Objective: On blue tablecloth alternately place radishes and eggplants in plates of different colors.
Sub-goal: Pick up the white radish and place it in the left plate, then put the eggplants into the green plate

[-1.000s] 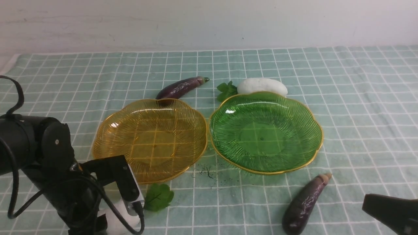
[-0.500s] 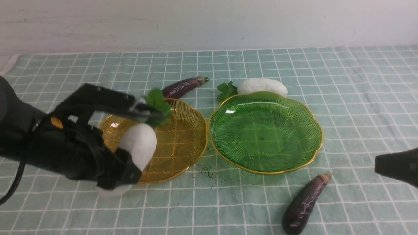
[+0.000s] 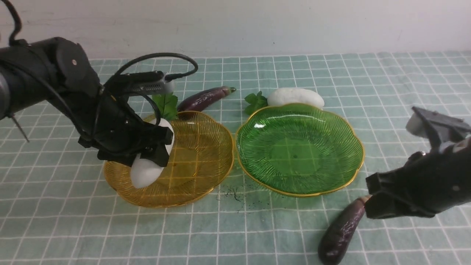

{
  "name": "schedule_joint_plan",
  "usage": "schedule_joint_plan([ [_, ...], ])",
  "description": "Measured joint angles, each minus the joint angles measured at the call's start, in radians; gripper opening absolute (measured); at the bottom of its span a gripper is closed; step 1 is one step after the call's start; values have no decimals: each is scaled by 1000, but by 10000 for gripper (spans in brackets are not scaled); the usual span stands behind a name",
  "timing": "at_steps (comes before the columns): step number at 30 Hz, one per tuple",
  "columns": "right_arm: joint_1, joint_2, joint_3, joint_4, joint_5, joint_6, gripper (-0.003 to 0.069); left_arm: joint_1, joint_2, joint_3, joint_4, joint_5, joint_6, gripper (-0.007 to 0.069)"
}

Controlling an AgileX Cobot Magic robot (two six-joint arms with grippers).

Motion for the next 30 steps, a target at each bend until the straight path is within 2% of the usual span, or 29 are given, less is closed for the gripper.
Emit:
schedule_joint_plan([
  [2, 22, 81, -15, -42, -17, 48, 230, 1, 56, -12, 24, -4, -1, 426],
  [3, 22, 92, -17, -43, -18, 54, 240, 1, 59, -11, 28, -4, -1, 426],
  [4, 23, 107, -21, -46, -25, 64, 281, 1, 72, -13, 34, -5, -1, 426],
  [8, 24, 212, -35, -56, -86, 164, 548, 1, 111, -14, 95, -8, -1, 437],
  [10, 24, 259, -35, -55, -103, 193, 636, 1, 112, -15, 120, -8, -1, 492],
  [12, 24, 296, -35, -31, -123, 197, 675, 1, 114, -26, 131, -6, -1, 567],
  [16, 25, 347, -36, 9, -166, 179, 654, 1, 116, -87, 131, 36, -1, 601],
  [18, 26, 363, -36, 10, -178, 174, 583, 1, 117, -138, 131, 87, -1, 569],
  [19, 27, 368, -36, 7, -179, 170, 543, 1, 117, -169, 131, 109, -1, 534],
  [20, 27, 369, -36, -3, -180, 167, 461, 1, 117, -189, 131, 131, -2, 506],
  [21, 27, 369, -36, -18, -180, 165, 362, 1, 117, -223, 131, 156, -4, 449],
  [22, 27, 366, -36, -30, -180, 165, 311, 1, 117, -260, 130, 176, -7, 379],
  [23, 27, 362, -37, -44, -179, 169, 315, 1, 117, -283, 129, 190, -8, 332],
  [24, 23, 351, -37, -60, -174, 174, 332, 1, 117, -314, 125, 211, -9, 246],
  [27, 6, 296, -37, -91, -138, 191, 337, 1, 117, -413, 117, 244, -9, 64],
  [30, -9, 196, -44, -105, -87, 199, 337, 1, 117, -484, 108, 233, -9, 11],
])
